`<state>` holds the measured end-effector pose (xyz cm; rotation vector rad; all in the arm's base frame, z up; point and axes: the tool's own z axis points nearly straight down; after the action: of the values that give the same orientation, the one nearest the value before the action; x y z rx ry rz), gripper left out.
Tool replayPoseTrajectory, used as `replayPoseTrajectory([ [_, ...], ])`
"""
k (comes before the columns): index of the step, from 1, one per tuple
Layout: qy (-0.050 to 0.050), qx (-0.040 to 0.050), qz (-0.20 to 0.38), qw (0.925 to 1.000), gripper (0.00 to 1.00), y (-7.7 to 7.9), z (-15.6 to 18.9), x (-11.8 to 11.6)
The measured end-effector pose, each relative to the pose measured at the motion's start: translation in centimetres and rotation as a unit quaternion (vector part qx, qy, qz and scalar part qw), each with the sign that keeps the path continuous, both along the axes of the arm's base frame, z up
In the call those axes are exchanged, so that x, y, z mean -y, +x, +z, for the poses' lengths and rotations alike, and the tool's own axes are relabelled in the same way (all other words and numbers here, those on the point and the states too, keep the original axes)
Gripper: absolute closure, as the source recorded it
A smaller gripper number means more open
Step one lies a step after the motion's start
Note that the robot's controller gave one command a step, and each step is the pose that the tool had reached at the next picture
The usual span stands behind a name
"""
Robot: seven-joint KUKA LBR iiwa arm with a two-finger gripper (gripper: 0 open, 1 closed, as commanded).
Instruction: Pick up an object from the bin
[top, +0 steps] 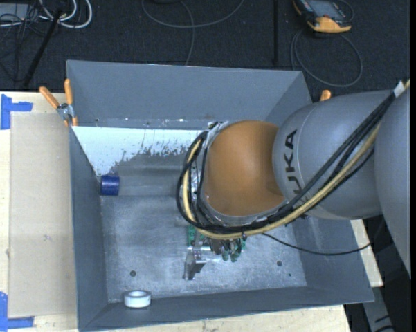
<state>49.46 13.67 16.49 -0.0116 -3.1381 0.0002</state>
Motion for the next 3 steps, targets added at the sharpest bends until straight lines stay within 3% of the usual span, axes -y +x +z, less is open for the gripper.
replayPoseTrajectory([
  [1, 0.0, 0.0022, 0.045, 0.999, 0.0, 5.0, -2.7, 6.2],
  [2, 0.004, 0.0104, -0.008, 0.9999, 0.0, 2.8, -9.0, 15.4],
  [3, 0.003, 0.0223, -0.009, 0.9997, 1.0, 3.4, -8.5, 15.4],
])
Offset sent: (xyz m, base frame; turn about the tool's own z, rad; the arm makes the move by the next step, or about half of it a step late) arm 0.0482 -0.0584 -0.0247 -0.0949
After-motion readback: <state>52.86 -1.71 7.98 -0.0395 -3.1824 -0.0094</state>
